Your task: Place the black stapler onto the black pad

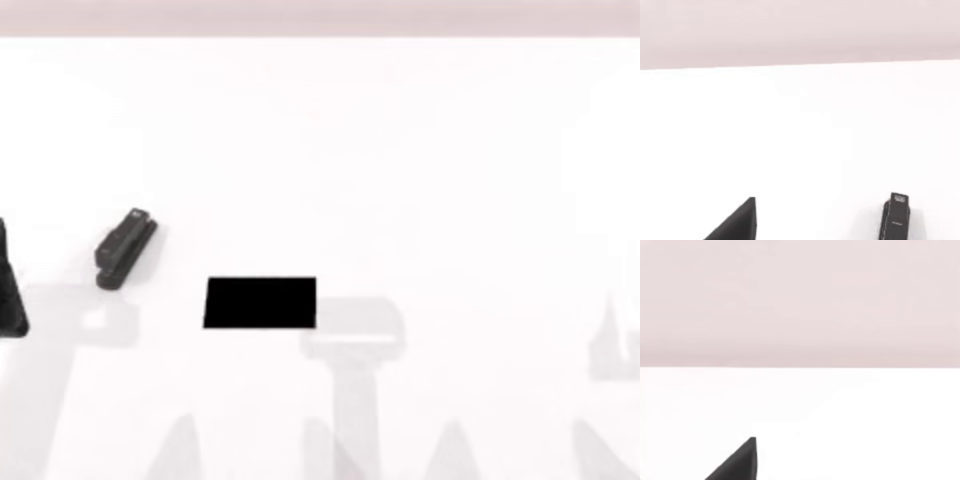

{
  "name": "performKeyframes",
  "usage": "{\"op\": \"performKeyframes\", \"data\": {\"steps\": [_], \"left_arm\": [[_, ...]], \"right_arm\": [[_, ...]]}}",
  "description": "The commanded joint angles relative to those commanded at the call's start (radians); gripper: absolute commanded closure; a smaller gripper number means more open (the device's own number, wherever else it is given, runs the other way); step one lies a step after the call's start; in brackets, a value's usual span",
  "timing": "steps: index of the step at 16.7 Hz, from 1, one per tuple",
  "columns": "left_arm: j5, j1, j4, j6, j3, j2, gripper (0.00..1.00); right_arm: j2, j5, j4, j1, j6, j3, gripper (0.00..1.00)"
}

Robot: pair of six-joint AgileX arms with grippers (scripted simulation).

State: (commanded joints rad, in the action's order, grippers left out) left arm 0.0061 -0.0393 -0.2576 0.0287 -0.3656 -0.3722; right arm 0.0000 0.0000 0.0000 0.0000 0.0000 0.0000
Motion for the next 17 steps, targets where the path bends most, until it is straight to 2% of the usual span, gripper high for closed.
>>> {"op": "performKeyframes", "data": {"steps": [11, 17], "left_arm": [[-0.022, -0.087, -0.695, 0.104, -0.952, -1.196, 0.00], [-0.018, -0.121, -0.956, 0.134, -1.334, -1.612, 0.00]], "right_arm": [[0.000, 0.000, 0.000, 0.000, 0.000, 0.000, 0.00], [0.000, 0.000, 0.000, 0.000, 0.000, 0.000, 0.00]]}}
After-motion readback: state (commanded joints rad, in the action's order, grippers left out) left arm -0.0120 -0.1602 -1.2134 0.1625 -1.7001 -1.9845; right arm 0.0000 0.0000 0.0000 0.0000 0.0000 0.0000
